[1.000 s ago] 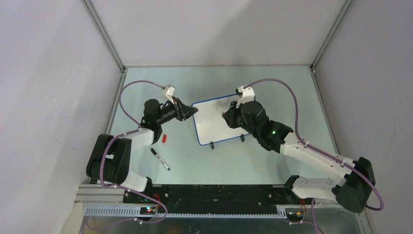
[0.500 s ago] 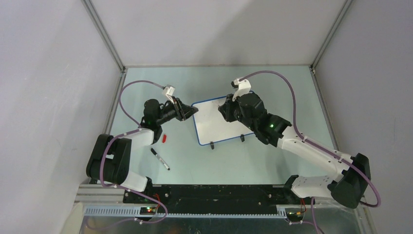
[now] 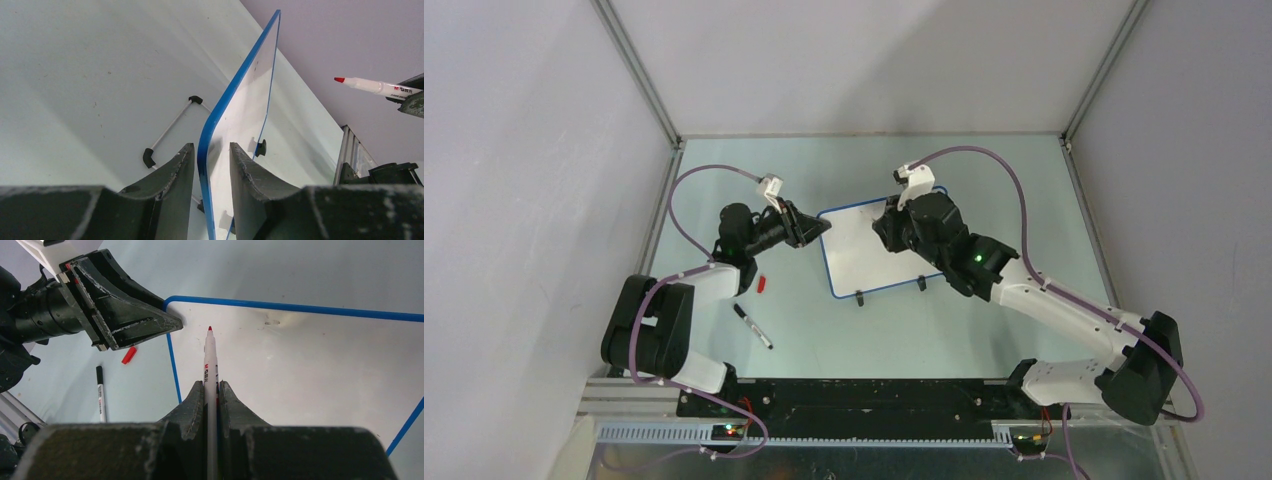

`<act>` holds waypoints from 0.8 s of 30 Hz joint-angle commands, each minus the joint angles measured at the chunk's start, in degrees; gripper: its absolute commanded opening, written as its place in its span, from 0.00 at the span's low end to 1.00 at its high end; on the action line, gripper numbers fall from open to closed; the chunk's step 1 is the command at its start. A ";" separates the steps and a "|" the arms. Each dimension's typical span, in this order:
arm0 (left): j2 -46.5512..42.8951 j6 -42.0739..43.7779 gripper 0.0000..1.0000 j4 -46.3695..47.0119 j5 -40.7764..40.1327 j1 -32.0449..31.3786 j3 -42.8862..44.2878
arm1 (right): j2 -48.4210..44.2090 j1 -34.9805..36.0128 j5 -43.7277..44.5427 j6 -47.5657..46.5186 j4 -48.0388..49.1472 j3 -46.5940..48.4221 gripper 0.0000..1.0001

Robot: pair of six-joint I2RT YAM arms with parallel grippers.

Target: Write a sentence on the whiteboard

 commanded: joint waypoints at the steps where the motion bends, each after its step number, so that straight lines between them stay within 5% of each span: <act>1: -0.14 -0.52 0.38 2.13 0.01 -0.26 0.42 | 0.05 0.80 1.80 -1.36 0.26 1.78 0.00; 24: -0.29 -0.41 0.38 1.90 -0.13 -0.23 0.34 | 3.23 2.36 -1.56 -4.15 2.32 1.86 0.00</act>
